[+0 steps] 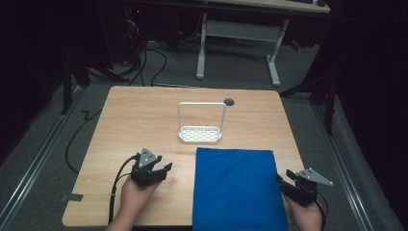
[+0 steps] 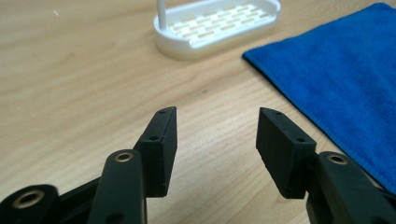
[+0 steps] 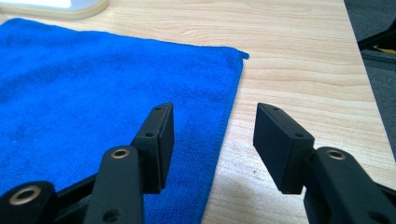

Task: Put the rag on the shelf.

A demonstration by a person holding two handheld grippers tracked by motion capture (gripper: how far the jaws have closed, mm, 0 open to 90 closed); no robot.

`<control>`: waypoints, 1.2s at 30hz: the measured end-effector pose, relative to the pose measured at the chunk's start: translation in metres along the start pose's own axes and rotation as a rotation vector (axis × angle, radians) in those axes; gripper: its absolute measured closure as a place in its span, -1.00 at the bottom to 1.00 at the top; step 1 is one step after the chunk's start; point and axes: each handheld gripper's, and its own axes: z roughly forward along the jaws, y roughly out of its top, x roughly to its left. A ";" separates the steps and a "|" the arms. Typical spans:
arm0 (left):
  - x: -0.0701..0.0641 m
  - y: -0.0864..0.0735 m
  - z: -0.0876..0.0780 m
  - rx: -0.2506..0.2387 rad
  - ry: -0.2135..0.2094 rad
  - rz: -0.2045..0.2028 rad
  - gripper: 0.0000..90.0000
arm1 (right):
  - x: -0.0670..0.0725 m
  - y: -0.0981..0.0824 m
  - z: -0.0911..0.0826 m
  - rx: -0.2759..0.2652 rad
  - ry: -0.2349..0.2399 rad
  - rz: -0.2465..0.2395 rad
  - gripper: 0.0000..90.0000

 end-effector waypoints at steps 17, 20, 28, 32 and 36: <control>-0.006 -0.003 0.010 0.029 -0.007 0.005 0.01 | -0.003 0.002 0.000 -0.008 -0.019 -0.017 0.12; -0.007 -0.003 0.011 0.028 -0.008 0.000 -0.02 | -0.005 0.004 -0.001 -0.018 0.000 -0.015 0.09; -0.011 -0.001 0.015 0.038 -0.008 0.016 -0.09 | -0.004 0.004 -0.004 -0.041 0.002 -0.038 -0.01; -0.014 0.000 0.017 0.032 -0.041 0.012 -0.02 | -0.004 0.003 -0.003 -0.047 0.008 -0.065 -0.01; -0.022 0.003 0.019 -0.002 -0.039 0.033 -0.03 | -0.005 0.004 -0.005 -0.069 0.003 -0.077 -0.01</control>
